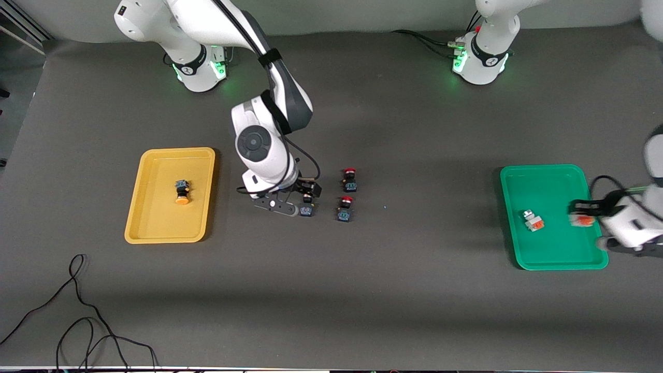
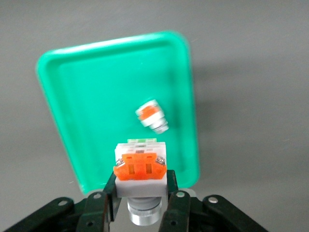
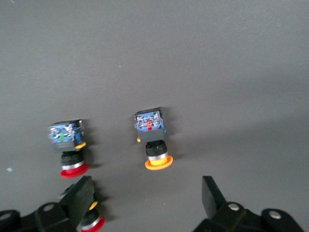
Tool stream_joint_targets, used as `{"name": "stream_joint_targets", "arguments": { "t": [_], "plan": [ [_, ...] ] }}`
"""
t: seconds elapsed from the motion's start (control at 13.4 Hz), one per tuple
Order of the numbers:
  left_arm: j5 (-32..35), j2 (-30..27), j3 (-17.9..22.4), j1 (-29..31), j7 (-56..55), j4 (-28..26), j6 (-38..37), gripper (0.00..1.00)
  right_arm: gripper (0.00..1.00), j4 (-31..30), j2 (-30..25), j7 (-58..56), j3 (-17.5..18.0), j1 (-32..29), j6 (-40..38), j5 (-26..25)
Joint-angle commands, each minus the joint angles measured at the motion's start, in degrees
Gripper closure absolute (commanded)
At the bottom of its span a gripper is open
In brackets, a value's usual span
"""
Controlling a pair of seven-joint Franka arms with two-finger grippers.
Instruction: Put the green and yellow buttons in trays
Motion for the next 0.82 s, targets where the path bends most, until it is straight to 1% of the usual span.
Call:
{"name": "stream_joint_targets", "arguments": {
  "t": [0.0, 0.07, 0.15, 0.22, 0.3, 0.45, 0.6, 0.67, 0.75],
  "plan": [
    [3.3, 1.5, -0.8, 2.7, 1.7, -3.9, 2.7, 1.0, 0.0, 1.6, 4.4, -0.2, 0.9, 0.7, 3.1, 1.4],
    [4.3, 3.0, -0.1, 3.0, 1.7, -5.6, 5.4, 1.0, 0.0, 1.6, 5.9, -0.4, 1.0, 0.8, 4.1, 1.3],
    [6.6, 3.8, 0.8, 3.1, 0.9, -8.7, 9.5, 1.0, 0.0, 1.6, 7.2, -0.8, 1.1, 0.8, 5.2, 1.1],
    [6.7, 4.3, 1.1, 3.1, -0.1, -11.3, 12.9, 1.0, 0.01, 1.4, 8.1, -2.7, 1.5, 0.8, 6.2, 1.2],
    [7.1, 5.6, 1.9, 3.0, -2.5, -12.4, 14.7, 1.0, 0.0, 1.0, 8.8, -4.4, 1.6, 0.8, 7.4, 1.2],
    [7.2, 7.4, 2.3, 2.8, -3.4, -12.2, 17.5, 1.0, 0.01, 0.5, 10.1, -4.6, 1.8, 0.9, 10.4, 1.4],
    [7.2, 10.0, 2.7, 3.0, -4.6, -12.2, 20.3, 1.0, 0.01, 0.5, 10.5, -4.6, 2.9, 0.8, 11.8, 1.4],
    [7.2, 10.7, 3.4, 2.8, -5.4, -12.2, 21.3, 1.0, 0.13, 0.5, 10.9, -4.6, 2.9, 0.7, 12.4, 1.4],
    [7.2, 11.5, 3.5, 2.6, -6.4, -12.0, 21.5, 0.78, 0.52, 0.6, 11.1, -4.5, 3.0, 0.7, 12.7, 1.5]
  ]
}}
